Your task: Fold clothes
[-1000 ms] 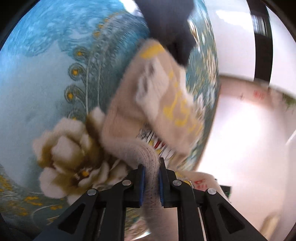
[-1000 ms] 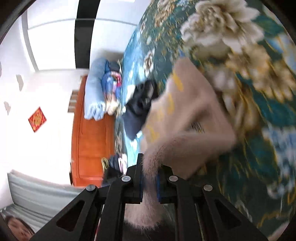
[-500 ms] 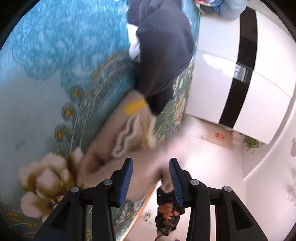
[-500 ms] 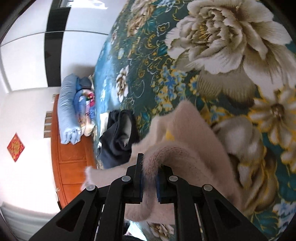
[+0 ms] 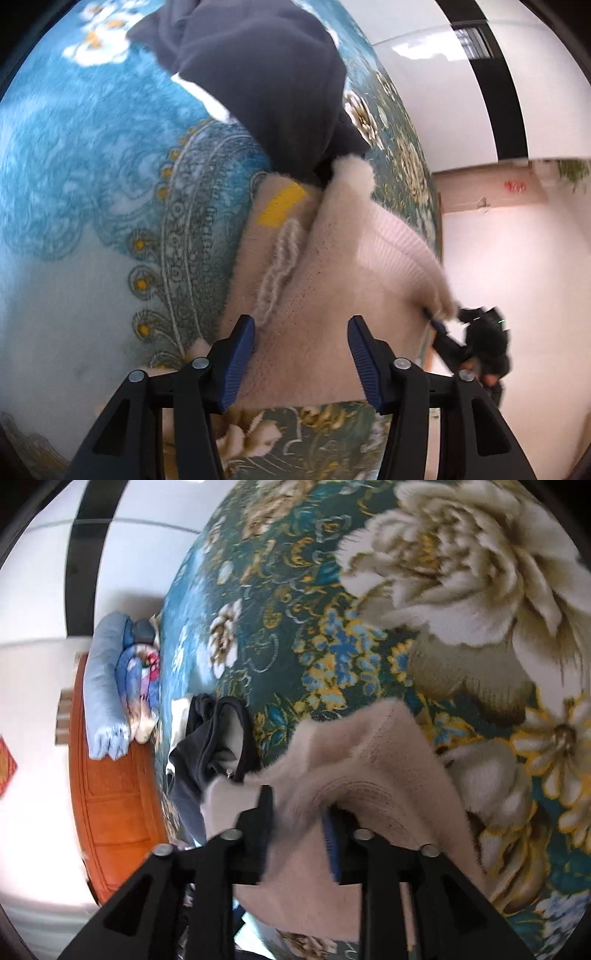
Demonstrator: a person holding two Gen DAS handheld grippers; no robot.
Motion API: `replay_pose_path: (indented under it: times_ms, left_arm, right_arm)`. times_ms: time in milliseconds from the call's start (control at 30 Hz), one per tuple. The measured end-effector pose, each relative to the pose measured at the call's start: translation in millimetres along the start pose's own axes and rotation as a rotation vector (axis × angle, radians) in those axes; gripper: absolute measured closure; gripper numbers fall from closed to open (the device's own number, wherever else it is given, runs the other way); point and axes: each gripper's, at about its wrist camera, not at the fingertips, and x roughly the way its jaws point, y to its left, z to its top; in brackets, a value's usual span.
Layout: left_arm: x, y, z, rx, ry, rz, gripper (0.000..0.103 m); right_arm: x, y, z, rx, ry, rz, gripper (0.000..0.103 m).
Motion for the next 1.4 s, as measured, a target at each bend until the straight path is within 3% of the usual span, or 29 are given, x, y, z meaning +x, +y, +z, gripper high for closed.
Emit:
replay_pose_path:
  times_ms: [167, 267, 367, 467, 500, 533, 567, 633, 733, 867, 1000, 1100, 1233, 1333, 1367, 1400]
  left_arm:
    - [10, -12, 2, 0.019, -0.001, 0.003, 0.050]
    - [33, -28, 6, 0.021, 0.004, -0.001, 0.050]
    - [32, -20, 6, 0.027, 0.008, 0.005, 0.050]
    - [30, -12, 9, 0.047, 0.005, 0.032, 0.061]
    - [28, -11, 8, 0.054, 0.005, 0.055, 0.071]
    - [27, -9, 8, 0.055, 0.004, 0.074, 0.081]
    - [27, -8, 8, 0.048, 0.004, 0.070, 0.084]
    - [24, -6, 8, 0.038, 0.002, 0.057, 0.087]
    - [12, -6, 5, 0.049, -0.015, 0.008, 0.089]
    - [14, 0, 5, 0.027, -0.010, 0.042, 0.089]
    - [23, 8, 5, -0.002, 0.029, 0.090, 0.090]
    - [23, 9, 4, -0.005, 0.036, 0.101, 0.089]
    - [12, 13, 2, -0.046, 0.026, 0.035, 0.088]
    - [1, 18, 3, -0.076, -0.009, -0.018, 0.086]
    - [-1, 19, 4, -0.082, -0.027, -0.012, 0.085]
    - [-2, 22, 6, -0.094, -0.043, 0.000, 0.076]
  right_arm:
    - [-23, 12, -4, -0.118, -0.078, -0.026, 0.065]
    - [-28, 7, -13, -0.195, -0.102, -0.120, 0.061]
    - [-16, -9, -26, -0.220, -0.060, -0.205, 0.061]
    - [-3, -20, -39, -0.205, -0.050, -0.228, 0.060]
    - [-1, -21, -41, -0.204, -0.057, -0.232, 0.060]
    - [-1, -19, -43, -0.207, -0.063, -0.239, 0.064]
    - [0, -16, -43, -0.215, -0.066, -0.254, 0.074]
    - [-1, -6, -44, -0.252, -0.066, -0.272, 0.081]
    - [-6, 13, -48, -0.320, -0.076, -0.246, 0.084]
    - [-10, 24, -51, -0.367, -0.097, -0.242, 0.085]
    - [7, -6, -45, -0.308, -0.067, -0.332, 0.085]
    - [15, -25, -40, -0.252, -0.050, -0.316, 0.085]
    - [14, -18, -41, -0.289, -0.047, -0.321, 0.085]
    - [3, -14, -40, -0.306, -0.066, -0.276, 0.077]
    - [1, -17, -39, -0.299, -0.071, -0.261, 0.060]
    - [-1, -22, -38, -0.285, -0.074, -0.246, 0.051]
